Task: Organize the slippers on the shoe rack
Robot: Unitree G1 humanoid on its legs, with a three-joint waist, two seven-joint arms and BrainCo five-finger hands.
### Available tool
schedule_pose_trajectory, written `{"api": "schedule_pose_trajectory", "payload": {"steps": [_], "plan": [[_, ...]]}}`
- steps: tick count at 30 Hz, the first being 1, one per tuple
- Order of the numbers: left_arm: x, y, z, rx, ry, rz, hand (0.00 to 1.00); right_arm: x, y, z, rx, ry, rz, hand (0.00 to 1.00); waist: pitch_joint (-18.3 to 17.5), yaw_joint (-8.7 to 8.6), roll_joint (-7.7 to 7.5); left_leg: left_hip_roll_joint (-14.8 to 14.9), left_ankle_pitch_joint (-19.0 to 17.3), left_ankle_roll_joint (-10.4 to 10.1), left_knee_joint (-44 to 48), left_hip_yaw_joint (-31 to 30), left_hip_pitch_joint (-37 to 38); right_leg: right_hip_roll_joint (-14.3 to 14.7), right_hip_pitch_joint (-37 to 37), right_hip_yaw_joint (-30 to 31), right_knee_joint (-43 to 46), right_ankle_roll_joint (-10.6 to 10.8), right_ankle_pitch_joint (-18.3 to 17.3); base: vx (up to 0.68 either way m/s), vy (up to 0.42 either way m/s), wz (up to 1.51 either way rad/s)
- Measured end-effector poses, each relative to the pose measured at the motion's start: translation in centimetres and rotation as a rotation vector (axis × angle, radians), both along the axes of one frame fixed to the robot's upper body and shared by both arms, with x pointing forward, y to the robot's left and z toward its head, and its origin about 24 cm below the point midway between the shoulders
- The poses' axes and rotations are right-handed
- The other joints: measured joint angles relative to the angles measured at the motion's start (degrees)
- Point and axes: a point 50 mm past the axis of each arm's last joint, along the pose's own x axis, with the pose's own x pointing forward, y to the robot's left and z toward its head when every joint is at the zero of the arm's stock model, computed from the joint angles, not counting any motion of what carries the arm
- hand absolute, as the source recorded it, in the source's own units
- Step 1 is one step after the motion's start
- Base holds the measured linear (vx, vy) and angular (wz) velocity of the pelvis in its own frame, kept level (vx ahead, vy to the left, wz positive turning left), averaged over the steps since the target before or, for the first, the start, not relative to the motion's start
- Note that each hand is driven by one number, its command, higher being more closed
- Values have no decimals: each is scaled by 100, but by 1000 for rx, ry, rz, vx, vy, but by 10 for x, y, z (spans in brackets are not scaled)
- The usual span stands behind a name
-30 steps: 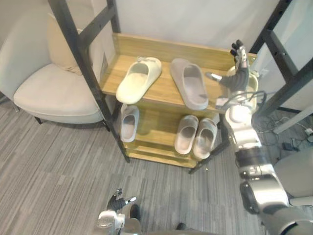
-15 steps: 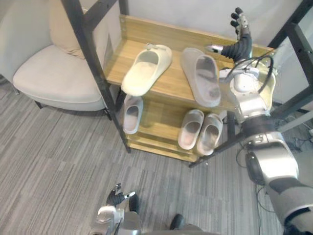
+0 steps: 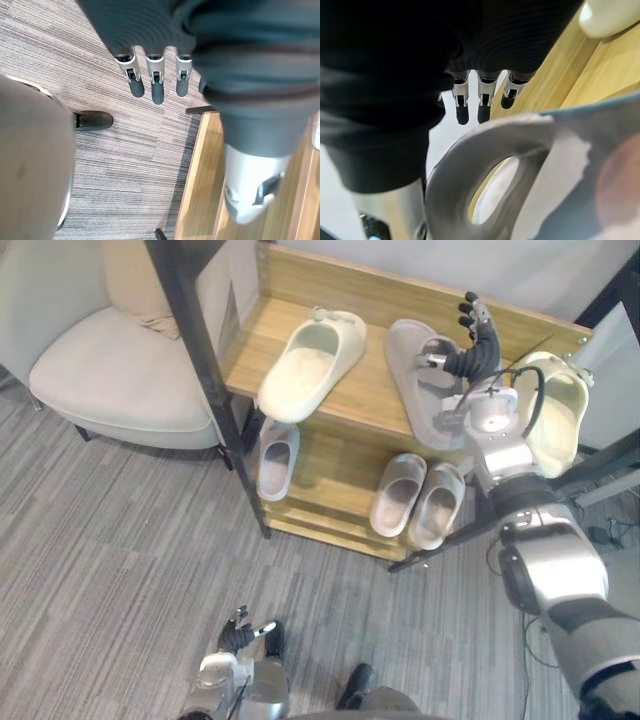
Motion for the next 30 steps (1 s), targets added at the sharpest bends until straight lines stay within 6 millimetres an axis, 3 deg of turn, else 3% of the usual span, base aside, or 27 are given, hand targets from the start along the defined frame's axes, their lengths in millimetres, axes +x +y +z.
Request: {"api": "schedule_pose_trajectory", "payload": {"steps": [12,30], "plan": [[-3,2,-1,3,11,-1,0,-10,-12,-25,39,16,-23,0,0,-106,0,14,36,-4,-29,122,29,1,-37,135,-7,20,-10,-18,-3,-6],[-4,3,-2,4,15,0,0,-9,-10,-24,0,25,-11,0,2,-105,-5,1,40,3,-33,113,-2,10,-68,130,-80,52,10,-1,0,0]]}}
